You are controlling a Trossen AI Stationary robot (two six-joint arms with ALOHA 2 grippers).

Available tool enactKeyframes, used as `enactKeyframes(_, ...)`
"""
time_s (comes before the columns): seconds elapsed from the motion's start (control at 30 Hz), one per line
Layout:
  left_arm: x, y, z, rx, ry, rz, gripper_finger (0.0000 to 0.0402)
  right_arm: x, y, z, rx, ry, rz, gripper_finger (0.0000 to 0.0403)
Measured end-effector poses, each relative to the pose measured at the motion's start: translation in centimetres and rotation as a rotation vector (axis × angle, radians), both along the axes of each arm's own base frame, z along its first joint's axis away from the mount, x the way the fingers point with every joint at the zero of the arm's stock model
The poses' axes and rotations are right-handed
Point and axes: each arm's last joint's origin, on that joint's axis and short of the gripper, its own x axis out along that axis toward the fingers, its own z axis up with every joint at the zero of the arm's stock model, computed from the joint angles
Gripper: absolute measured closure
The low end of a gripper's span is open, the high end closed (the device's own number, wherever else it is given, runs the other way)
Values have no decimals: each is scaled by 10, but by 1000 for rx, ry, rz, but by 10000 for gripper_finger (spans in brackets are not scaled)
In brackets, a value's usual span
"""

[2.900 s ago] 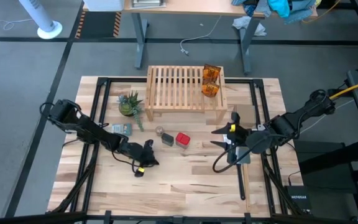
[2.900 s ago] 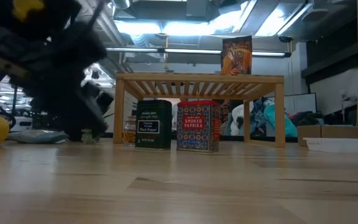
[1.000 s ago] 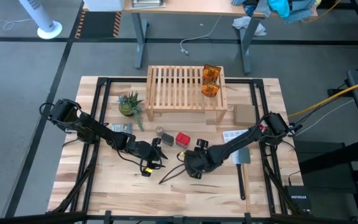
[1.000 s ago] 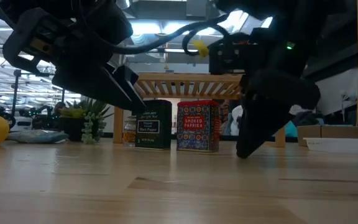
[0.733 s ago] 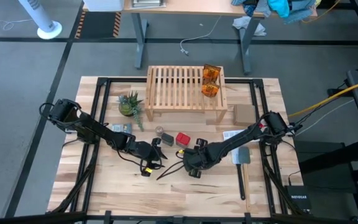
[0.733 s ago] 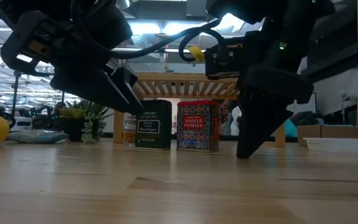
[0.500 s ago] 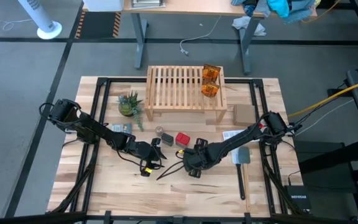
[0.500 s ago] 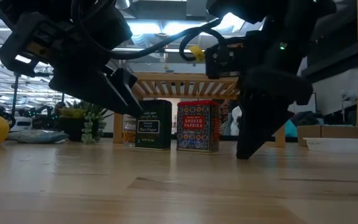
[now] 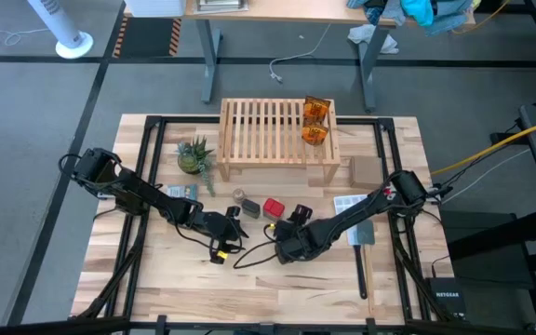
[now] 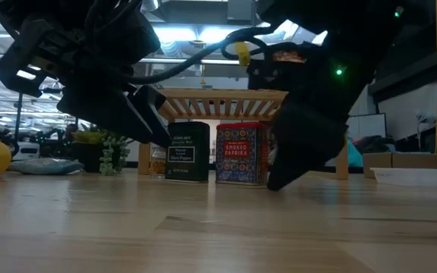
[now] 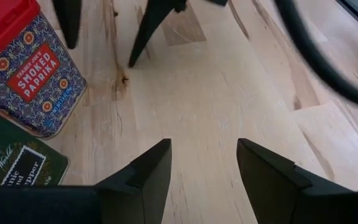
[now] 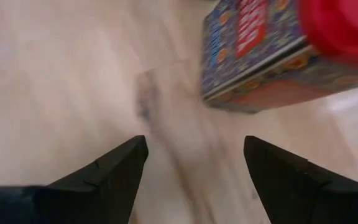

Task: Shelf spices
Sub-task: Put the red seasoning can on the shelf

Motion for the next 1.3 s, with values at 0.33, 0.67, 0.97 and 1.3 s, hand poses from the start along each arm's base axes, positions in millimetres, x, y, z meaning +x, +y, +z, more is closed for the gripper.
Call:
enactKeyframes(0.33, 0, 0, 0, 0, 0, 0, 226, -5, -10, 0, -183, -45, -129, 120)
enactKeyframes(0.67, 0, 0, 0, 1, 1, 0, 226, -15, -14, -10, -158, -104, -236, 120)
enactKeyframes(0.97, 0, 0, 0, 1, 1, 0, 226, -16, -14, -15, -132, -133, -238, 120)
enactKeyframes(1.3, 0, 0, -1, 2, 6, 0, 226, -18, -13, -16, -67, -50, -200, 120)
